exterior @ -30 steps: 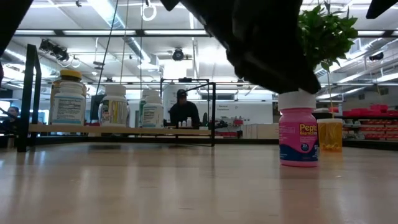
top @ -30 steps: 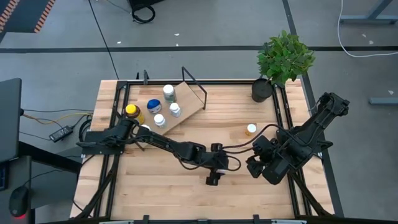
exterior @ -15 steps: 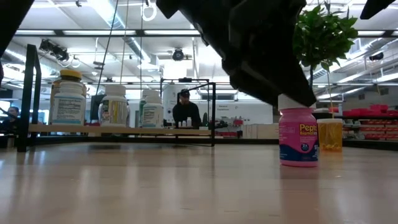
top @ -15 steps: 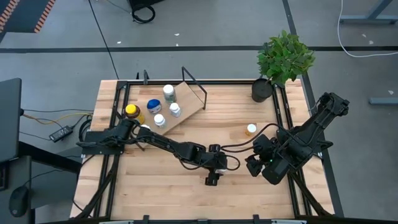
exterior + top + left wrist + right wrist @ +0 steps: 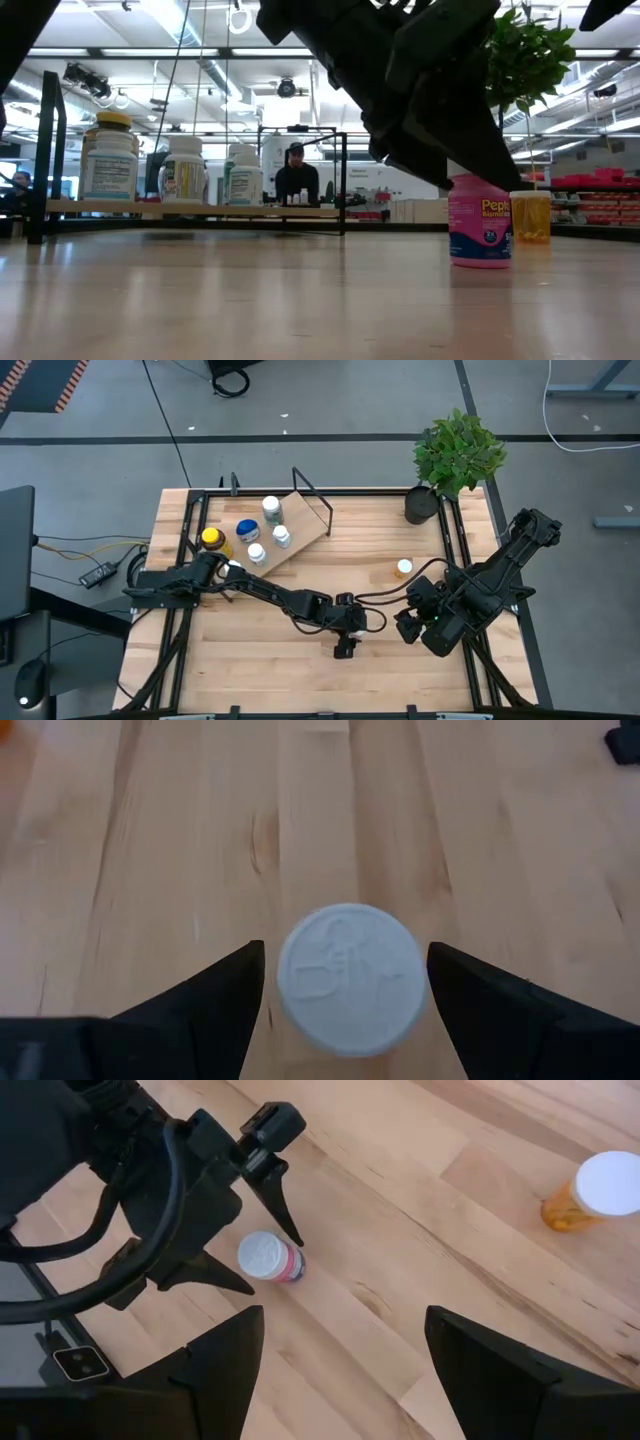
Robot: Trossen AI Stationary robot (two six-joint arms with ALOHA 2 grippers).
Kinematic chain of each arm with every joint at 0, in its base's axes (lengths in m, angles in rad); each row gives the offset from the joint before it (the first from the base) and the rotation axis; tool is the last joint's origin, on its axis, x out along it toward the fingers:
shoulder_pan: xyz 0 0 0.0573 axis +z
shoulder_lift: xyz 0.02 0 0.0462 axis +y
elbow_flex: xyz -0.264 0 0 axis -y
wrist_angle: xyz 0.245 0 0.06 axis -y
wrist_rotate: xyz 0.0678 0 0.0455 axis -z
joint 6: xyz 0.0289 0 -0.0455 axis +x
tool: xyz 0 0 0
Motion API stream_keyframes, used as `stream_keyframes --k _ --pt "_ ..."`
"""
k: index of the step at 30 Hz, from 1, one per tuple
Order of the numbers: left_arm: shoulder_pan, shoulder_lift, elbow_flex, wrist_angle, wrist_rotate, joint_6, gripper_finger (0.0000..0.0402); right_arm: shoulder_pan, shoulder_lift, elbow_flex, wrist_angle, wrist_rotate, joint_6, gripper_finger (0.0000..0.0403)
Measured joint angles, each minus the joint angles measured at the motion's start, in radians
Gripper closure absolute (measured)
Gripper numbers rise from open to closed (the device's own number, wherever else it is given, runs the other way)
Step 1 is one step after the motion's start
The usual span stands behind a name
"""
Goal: Pick and place medicine bottles onto shelf by color
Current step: Put the pink medicine bottle on the shelf
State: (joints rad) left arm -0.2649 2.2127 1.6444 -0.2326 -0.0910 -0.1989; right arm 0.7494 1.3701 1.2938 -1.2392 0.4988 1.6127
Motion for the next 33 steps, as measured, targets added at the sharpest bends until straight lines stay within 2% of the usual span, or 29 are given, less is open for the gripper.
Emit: stream_keyframes --k 6,16,21,26,33 --pt "0.0 0.0 0.0 0.001 0.0 0.0 0.0129 0.0 0.0 0.0 0.0 -0.001 0.0 0.0118" --pt "0.0 0.0 0.0 0.002 0.013 -0.033 0.0227 0.0 0.0 0.0 0.0 -0.002 0.0 0.0118" --pt "0.0 -0.002 0.0 -0.005 0.027 -0.033 0.0226 0.0 0.0 0.0 0.0 -0.002 0.0 0.0118" --pt "0.029 -0.042 0.0 -0.106 0.031 -0.021 0.0197 0.0 0.0 0.0 -0.002 0.001 0.0 0.0118" --pt "0.134 -0.139 0.0 -0.274 0.024 0.055 0.0227 0.0 0.0 0.0 -0.007 0.039 0.02 0.0118"
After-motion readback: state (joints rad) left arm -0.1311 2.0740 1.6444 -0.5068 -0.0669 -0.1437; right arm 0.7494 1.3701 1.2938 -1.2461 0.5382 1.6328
